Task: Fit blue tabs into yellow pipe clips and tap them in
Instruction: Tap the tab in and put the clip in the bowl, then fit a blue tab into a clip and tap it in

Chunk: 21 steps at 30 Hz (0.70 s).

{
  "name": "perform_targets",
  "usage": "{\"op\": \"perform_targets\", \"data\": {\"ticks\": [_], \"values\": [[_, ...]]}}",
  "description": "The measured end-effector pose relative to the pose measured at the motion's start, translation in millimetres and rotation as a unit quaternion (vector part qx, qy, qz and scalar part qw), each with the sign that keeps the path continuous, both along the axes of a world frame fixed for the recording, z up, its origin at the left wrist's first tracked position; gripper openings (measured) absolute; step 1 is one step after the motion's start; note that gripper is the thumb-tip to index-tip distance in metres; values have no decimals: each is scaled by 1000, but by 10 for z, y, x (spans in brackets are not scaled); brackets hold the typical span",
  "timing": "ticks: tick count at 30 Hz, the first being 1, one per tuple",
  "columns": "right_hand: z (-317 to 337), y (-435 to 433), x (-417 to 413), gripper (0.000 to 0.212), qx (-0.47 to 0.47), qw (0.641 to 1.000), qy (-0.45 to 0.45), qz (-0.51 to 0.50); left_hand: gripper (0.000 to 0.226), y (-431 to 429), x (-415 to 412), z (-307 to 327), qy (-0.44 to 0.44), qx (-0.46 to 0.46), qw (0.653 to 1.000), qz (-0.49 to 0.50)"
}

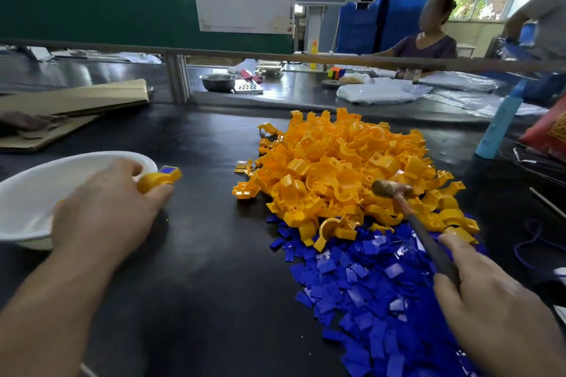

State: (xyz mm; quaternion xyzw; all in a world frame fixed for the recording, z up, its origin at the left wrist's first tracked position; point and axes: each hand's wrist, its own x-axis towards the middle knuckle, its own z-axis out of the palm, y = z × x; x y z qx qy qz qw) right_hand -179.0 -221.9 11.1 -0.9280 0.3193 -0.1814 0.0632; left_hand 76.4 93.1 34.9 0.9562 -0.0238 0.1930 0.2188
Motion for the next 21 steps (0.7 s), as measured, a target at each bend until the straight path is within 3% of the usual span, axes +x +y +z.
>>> {"op": "perform_targets", "data": {"ticks": [3, 6, 10, 12, 14, 17, 21], "values": [[-28, -33, -20, 51, 9, 999, 27, 16, 72, 284, 514, -119, 64, 47, 995, 62], [-59, -55, -36, 49, -8, 999, 48, 23, 67, 481, 784, -265, 102, 70, 988, 88], [-39, -87, -31, 37, -5, 998, 48, 51, 66, 374, 721, -230, 95, 160, 977, 105], [-42, -98, -35, 37, -8, 996, 53, 67, 52, 92, 471, -135, 15, 168, 984, 57], [-32, -98, -43, 39, -33, 995, 69, 70, 47, -267, 247, -152, -29, 92, 994, -61], [34, -31, -26, 40, -71, 990, 91, 76, 59, -834, 140, -276, 51, 47, 978, -194], [156, 97, 54, 44, -42, 987, 86, 126, 58, -1200, 265, -485, 108, 46, 968, -222]]}}
